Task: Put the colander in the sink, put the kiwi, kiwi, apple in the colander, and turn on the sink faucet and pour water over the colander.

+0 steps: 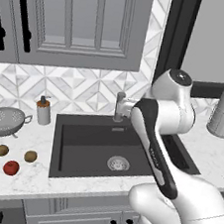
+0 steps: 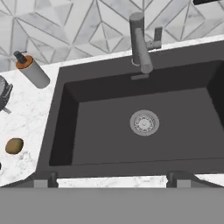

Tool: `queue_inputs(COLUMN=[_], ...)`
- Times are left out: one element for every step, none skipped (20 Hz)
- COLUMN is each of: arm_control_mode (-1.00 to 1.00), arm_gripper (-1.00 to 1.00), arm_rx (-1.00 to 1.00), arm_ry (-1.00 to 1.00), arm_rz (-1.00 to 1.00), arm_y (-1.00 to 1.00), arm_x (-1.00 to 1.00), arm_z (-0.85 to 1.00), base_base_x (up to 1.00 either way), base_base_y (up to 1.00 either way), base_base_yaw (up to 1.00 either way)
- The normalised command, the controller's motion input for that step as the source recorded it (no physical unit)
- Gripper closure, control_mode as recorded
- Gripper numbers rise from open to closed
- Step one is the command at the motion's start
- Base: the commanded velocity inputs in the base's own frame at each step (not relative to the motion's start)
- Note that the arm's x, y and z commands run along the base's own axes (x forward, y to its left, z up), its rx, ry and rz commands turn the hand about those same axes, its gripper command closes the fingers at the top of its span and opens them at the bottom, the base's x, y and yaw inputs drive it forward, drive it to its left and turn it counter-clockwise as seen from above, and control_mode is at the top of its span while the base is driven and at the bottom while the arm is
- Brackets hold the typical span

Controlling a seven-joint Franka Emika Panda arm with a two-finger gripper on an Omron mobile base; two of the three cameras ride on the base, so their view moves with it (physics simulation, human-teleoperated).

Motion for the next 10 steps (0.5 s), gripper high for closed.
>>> queue_inputs(arm_control_mode=[-1.0,-1.0,-1.0,-1.0,-1.0,-1.0,-1.0,-1.0,-1.0,-1.0], arm_gripper=[-1.0,-1.0,-1.0,-1.0,-1.0,-1.0,-1.0,-1.0,-1.0,-1.0], arm_rx=[0.18,0.19,0.2,0.17,0.14,0.12,0.09,0.09,0.09,0.08], arm_ry=[-0.02,-0.01,-0.01,0.0,0.0,0.0,0.01,0.0,0.0,0.0], arm_rz=[-0.03,-0.02,-0.01,-0.01,-0.03,-0.02,-0.01,0.0,0.0,0.0], arm_y=[0.91,0.86,0.84,0.84,0.85,0.91,0.94,0.98,1.0,1.0], arm_x=[-0.09,-0.11,-0.12,-0.11,0.0,0.0,0.0,0.0,0.0,0.0], arm_z=[-0.16,-0.13,-0.14,-0.15,-0.21,-0.24,-0.28,-0.29,-0.31,-0.34], base_base_x=[0.0,0.0,0.0,0.0,0.0,0.0,0.0,0.0,0.0,0.0], base_base_y=[0.0,0.0,0.0,0.0,0.0,0.0,0.0,0.0,0.0,0.0], base_base_yaw=[0.0,0.0,0.0,0.0,0.0,0.0,0.0,0.0,0.0,0.0])
